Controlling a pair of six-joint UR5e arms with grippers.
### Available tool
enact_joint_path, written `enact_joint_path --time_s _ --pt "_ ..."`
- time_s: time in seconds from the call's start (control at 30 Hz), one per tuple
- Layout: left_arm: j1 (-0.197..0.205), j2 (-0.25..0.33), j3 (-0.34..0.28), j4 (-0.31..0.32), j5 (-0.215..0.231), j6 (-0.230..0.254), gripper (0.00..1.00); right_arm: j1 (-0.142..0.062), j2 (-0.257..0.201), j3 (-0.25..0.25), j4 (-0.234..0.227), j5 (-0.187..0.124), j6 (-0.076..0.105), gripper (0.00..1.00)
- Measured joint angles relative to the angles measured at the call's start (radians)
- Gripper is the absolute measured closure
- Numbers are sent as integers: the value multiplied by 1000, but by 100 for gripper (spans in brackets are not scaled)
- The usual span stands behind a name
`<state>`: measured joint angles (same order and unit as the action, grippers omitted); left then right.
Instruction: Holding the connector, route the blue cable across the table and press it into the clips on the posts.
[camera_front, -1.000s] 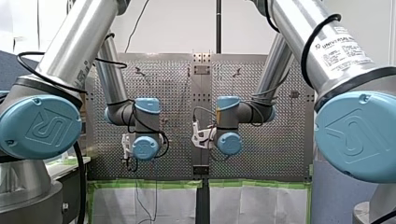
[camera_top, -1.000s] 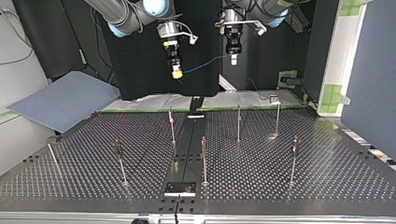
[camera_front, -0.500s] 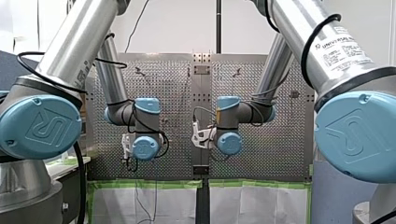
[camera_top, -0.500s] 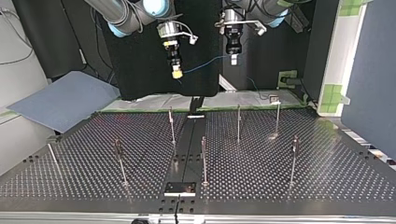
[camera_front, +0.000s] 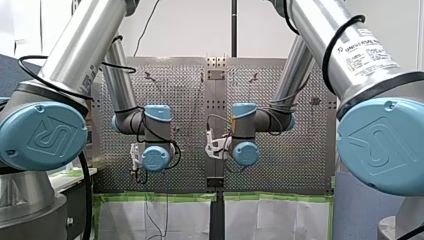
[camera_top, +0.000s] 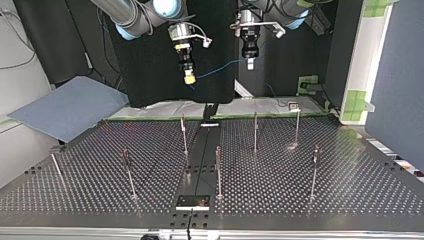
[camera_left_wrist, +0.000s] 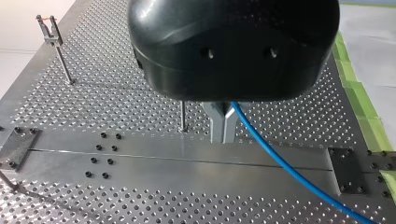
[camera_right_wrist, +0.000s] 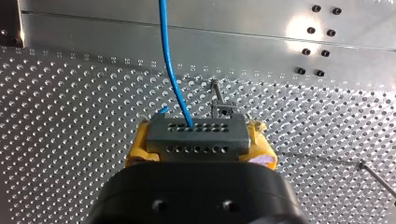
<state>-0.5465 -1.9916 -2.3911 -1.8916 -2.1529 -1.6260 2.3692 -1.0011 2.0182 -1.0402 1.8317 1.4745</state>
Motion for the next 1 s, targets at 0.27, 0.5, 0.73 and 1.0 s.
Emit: enact_joint_path --time_s 0.27,0.5,0.73,1.0 --pt "0 0 0 0 0 0 100 0 0 0 0 0 0 100" --pt "0 0 0 0 0 0 100 0 0 0 0 0 0 100" --pt "0 0 0 0 0 0 100 7 34 -5 28 -1 0 100" --pt "0 0 0 0 0 0 100 8 80 -6 38 -1 0 100"
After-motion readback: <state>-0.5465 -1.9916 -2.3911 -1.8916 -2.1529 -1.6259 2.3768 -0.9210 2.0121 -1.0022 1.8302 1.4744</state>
